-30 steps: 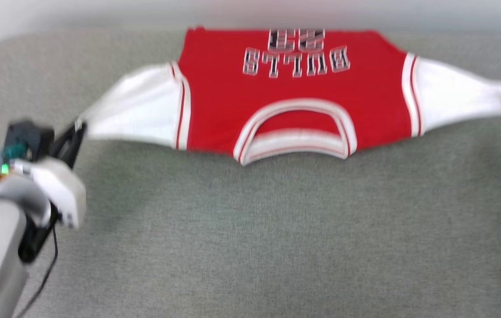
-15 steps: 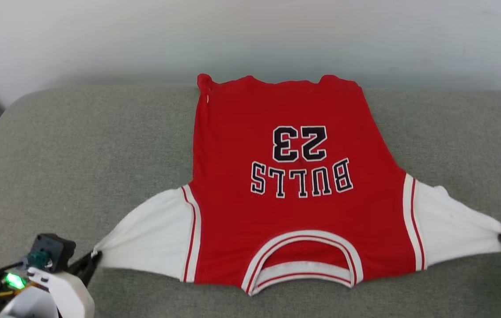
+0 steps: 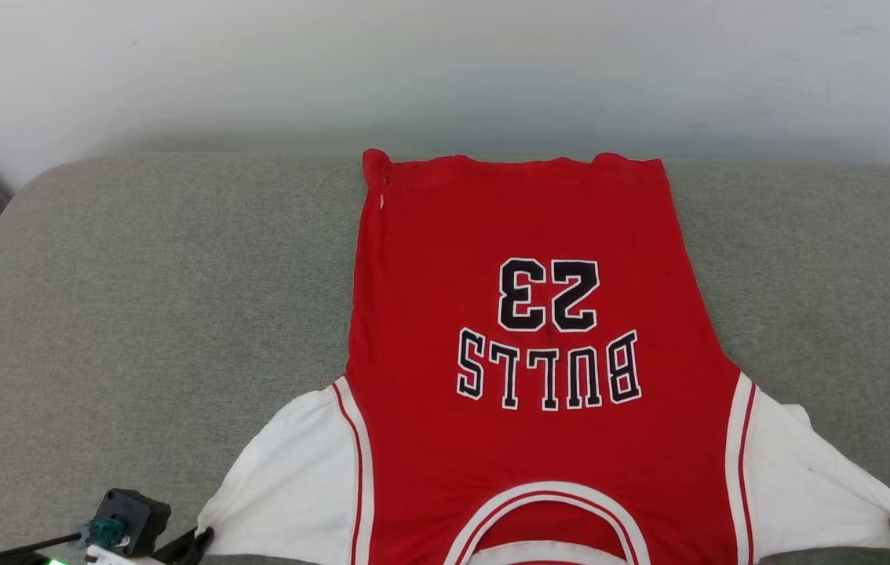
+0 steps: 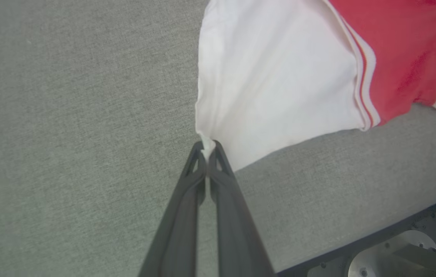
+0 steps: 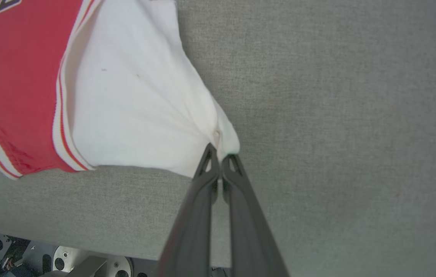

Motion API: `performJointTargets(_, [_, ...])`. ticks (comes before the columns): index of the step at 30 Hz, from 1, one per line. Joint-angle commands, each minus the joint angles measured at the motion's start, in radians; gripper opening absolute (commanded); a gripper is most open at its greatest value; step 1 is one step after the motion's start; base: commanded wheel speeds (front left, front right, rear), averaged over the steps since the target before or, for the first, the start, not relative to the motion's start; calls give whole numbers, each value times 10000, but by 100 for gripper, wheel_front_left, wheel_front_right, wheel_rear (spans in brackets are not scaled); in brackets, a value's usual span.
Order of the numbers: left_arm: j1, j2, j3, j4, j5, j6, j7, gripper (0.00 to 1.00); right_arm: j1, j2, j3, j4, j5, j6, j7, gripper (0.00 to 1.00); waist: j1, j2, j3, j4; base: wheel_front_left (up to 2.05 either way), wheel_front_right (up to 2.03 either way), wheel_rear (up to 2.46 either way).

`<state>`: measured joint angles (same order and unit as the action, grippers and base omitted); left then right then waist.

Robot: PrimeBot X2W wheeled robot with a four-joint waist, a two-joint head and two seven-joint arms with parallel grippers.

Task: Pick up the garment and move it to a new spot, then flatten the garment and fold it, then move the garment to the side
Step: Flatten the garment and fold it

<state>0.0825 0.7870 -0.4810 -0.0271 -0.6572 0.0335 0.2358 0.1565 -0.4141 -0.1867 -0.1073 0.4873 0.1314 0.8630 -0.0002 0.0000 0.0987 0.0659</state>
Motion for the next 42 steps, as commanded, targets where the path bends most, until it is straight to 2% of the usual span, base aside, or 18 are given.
performJointTargets(1, [-155,22,-23,-112,103,-61,-75,0,44,-78,-28,-113,-184,-12,-19,14,2,0,106,78,0,0,0])
performJointTargets(2, [-242,-42,-9,-205,50,-94,-90,0,-9,-137,23,-171,-174,-12,-81,89,2,0,144,132,0,0,0])
performJointTargets(3, [-284,-102,-15,-317,-25,-149,-77,0,-79,-110,12,-184,-86,-12,-50,100,2,0,183,190,0,0,0])
performJointTargets(6, [-423,-219,-54,-788,-298,-304,117,0,-468,-234,40,-463,144,-10,31,100,2,0,358,403,0,0,0])
performJointTargets(10, [-414,2,-32,-1603,-420,-268,440,0,-1334,-337,182,-842,356,-9,217,100,2,0,782,631,0,0,0])
performJointTargets(14, [-361,366,116,-2715,-580,-147,874,0,-2764,-470,352,-1016,440,-9,744,100,2,0,1403,1049,0,0,0])
performJointTargets(20, [-482,689,315,-3949,-636,86,1290,0,-5450,-759,584,-557,278,-9,2037,100,2,0,2571,1761,0,0,0])
performJointTargets(24, [-702,493,233,-4434,-728,-90,1204,0,-6979,-1429,1057,-111,-64,-10,3175,100,2,0,3420,2370,0,0,0])
performJointTargets(29, [-1295,105,-141,-4533,-422,-489,1065,0,-8863,-1558,959,914,-675,-9,4298,100,2,0,4274,3140,0,0,0])
performJointTargets(36, [-1996,-482,-605,-4504,-242,-937,897,0,-10961,-1599,558,2480,-2097,-9,5126,100,2,0,5075,4041,0,0,0])
performJointTargets(42, [-2331,-752,-783,-4379,-406,-1194,702,0,-11702,-1944,472,3090,-3062,-9,5626,100,2,0,5545,4509,0,0,0])
